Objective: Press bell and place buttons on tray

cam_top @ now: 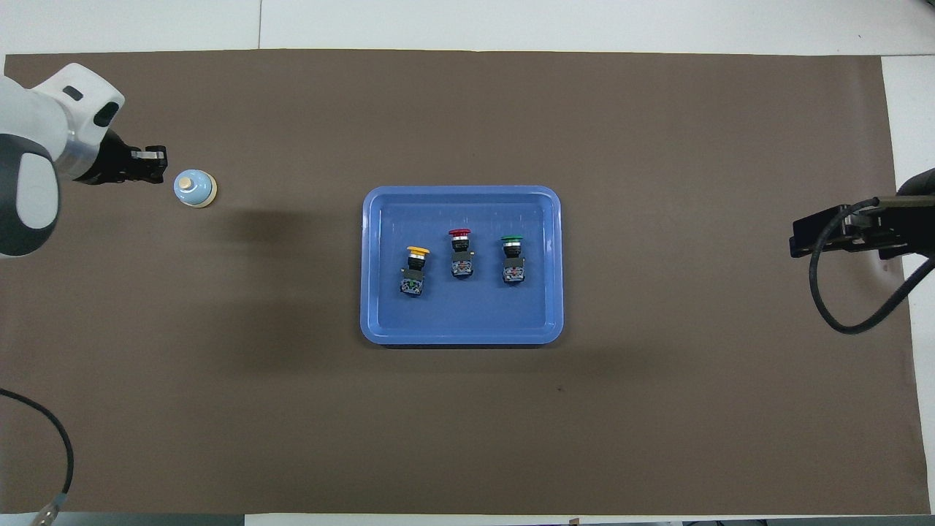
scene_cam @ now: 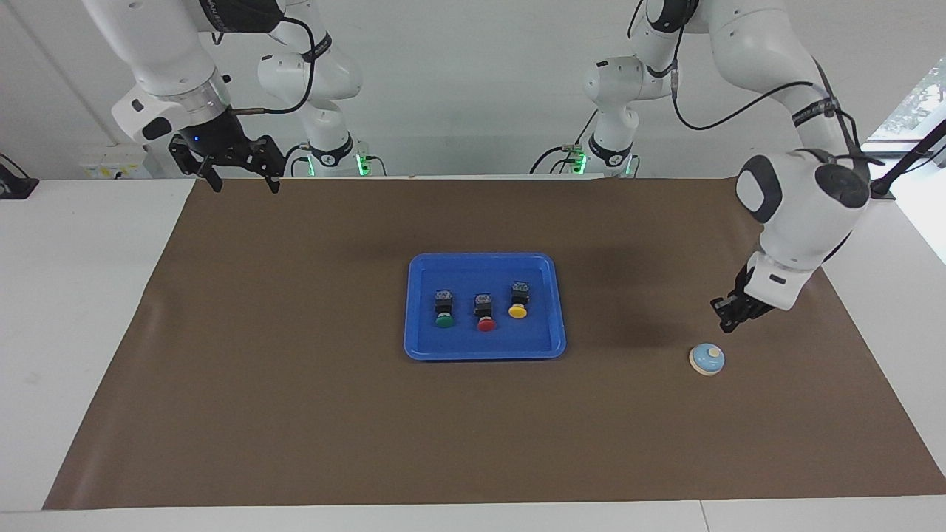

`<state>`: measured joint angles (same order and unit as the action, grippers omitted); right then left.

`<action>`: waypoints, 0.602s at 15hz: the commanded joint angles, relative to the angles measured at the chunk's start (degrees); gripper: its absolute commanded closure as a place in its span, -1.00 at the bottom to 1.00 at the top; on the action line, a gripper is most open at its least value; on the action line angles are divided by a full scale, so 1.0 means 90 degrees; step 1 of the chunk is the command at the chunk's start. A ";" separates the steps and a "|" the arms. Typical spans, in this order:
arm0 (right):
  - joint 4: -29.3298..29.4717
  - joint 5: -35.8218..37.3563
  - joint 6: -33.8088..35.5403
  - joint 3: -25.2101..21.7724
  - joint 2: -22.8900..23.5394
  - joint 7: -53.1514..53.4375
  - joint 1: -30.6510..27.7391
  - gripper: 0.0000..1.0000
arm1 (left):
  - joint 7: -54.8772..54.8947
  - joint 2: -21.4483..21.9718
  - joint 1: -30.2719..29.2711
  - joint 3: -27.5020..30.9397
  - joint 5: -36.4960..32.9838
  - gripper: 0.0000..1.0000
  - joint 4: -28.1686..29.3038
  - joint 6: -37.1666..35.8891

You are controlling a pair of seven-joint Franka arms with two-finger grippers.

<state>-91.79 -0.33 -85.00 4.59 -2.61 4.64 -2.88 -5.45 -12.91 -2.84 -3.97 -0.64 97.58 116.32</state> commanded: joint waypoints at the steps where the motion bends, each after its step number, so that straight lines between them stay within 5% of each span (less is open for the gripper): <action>1: -0.0133 -0.0120 -0.0047 0.0066 -0.0111 -0.0164 -0.0130 -1.00 | -0.0097 0.1080 0.0032 -0.0008 -0.0066 0.15 0.0261 -0.0812; 3: -0.0133 -0.0120 -0.0047 0.0066 -0.0111 -0.0164 -0.0130 -1.00 | -0.0097 0.1462 0.0081 -0.0037 -0.0066 -0.99 0.0261 -0.1301; 9: -0.0133 -0.0120 -0.0047 0.0066 -0.0111 -0.0164 -0.0130 -1.00 | -0.0107 0.1707 0.0286 -0.0057 -0.0017 -1.00 0.0076 -0.2475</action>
<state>-91.79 -0.33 -85.00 4.59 -2.61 4.64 -2.88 -5.64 2.38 -1.53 -4.75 -0.63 98.16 95.66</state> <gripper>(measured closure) 0.000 0.128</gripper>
